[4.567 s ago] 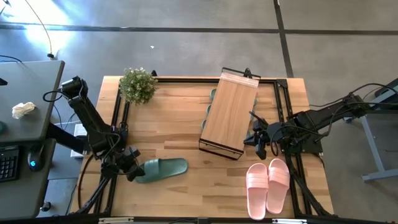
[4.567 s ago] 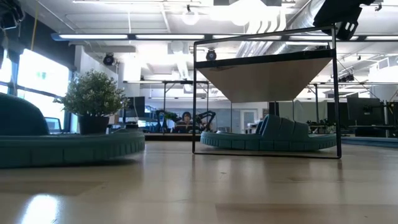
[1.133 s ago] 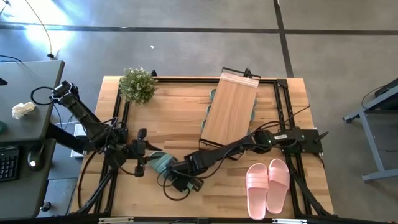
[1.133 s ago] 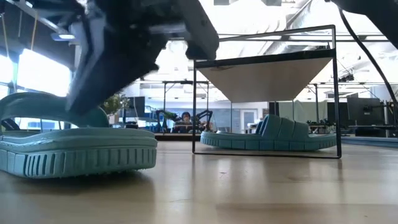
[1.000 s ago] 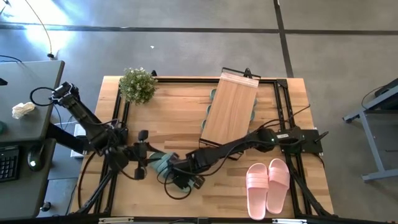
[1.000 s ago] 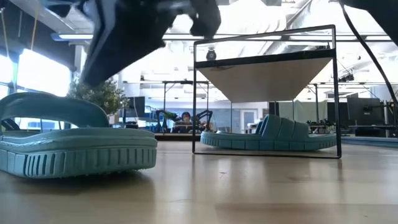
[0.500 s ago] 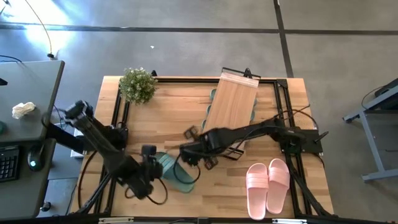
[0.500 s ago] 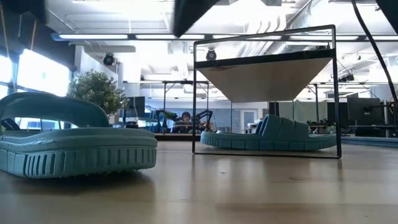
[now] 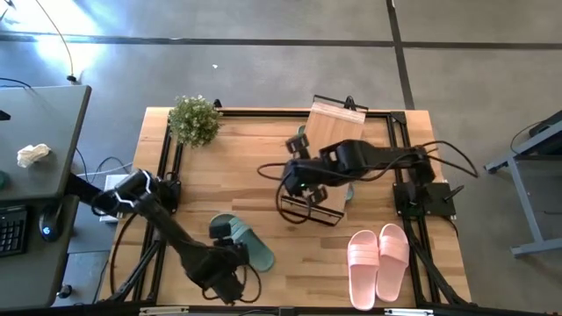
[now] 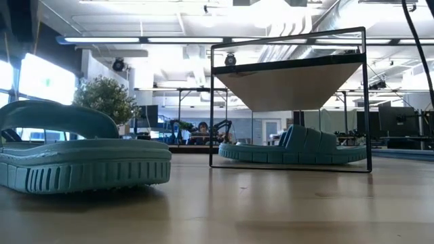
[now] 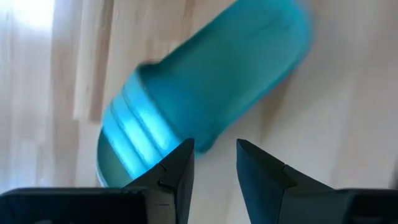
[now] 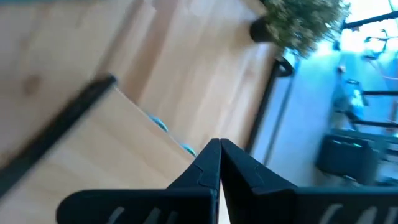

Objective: Pick and place slides into the shelf
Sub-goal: Put the green slide under the shelf

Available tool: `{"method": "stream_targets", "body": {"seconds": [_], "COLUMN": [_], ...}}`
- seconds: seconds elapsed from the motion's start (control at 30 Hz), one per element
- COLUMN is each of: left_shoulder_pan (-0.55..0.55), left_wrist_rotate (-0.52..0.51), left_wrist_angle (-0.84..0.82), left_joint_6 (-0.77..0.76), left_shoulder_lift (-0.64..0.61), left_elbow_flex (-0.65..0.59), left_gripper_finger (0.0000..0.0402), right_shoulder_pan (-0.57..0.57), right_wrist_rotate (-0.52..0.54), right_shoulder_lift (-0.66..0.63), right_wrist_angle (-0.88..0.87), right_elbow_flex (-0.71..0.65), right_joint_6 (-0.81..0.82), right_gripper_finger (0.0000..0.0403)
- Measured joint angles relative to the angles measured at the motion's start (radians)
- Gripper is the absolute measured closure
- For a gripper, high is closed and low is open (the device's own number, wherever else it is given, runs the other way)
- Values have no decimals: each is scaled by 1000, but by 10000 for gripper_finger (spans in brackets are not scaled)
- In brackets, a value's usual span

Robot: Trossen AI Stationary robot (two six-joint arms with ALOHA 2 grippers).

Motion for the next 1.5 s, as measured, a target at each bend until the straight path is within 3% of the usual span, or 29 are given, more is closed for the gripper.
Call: {"method": "stream_targets", "body": {"seconds": [0.1, 0.27, 0.5, 0.83, 1.37, 1.5], "left_shoulder_pan": [27, 67, 107, 131, 135, 136], "left_wrist_rotate": [29, 86, 130, 136, 171, 159], "left_wrist_angle": [0, -17, -77, -188, -93, -140], "left_joint_6": [-26, -54, -73, -87, -17, -4], "left_shoulder_lift": [54, 105, 121, 143, 142, 151], "left_elbow_flex": [-1, 0, -2, -2, -11, -11], "left_gripper_finger": [296, 296, 296, 295, 295, 295], "right_shoulder_pan": [-3, -29, -29, -29, -63, -83], "right_wrist_rotate": [50, -10, 36, 24, 24, 24], "right_shoulder_lift": [-31, -112, -174, -178, -177, -177], "right_wrist_angle": [-42, -46, -51, -56, -90, -90], "right_elbow_flex": [-2, -2, -3, -3, -3, -3], "right_joint_6": [-34, -22, -35, -79, -89, -88], "right_gripper_finger": [403, 403, 403, 403, 403, 403]}}
